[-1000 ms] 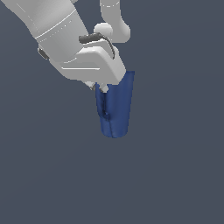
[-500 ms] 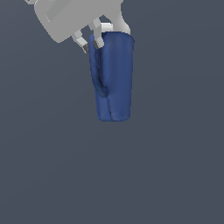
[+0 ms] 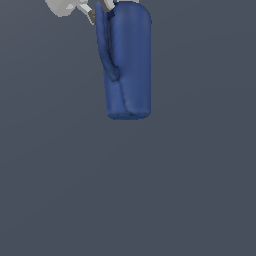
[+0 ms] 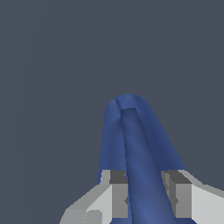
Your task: Pick up the object and move it to a goal position.
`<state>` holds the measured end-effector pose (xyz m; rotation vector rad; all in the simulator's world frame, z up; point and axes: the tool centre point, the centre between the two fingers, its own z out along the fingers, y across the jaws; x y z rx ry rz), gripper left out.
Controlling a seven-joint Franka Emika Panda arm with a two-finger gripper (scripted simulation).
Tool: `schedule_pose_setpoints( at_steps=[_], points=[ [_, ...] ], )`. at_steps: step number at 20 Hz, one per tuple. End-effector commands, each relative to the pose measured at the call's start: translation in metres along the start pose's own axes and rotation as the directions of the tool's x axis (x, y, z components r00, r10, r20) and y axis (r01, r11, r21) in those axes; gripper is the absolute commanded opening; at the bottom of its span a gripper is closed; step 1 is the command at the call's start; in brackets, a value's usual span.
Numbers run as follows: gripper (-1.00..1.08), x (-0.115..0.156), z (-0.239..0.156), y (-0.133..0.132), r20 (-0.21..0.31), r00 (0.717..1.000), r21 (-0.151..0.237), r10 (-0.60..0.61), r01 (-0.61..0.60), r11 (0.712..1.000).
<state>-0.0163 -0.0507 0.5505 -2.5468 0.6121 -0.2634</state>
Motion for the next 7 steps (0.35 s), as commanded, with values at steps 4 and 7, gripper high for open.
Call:
schedule_pose_setpoints(
  at_steps=[4,7],
  points=[
    [-1.00,-0.0068,-0.0157,-0.0023,-0.026,0.999,0.021,-0.019,0.020,1.000],
    [-1.00,-0.0076,-0.0176,-0.0024,-0.029,0.999,0.024,-0.022,0.022,0.999]
  ],
)
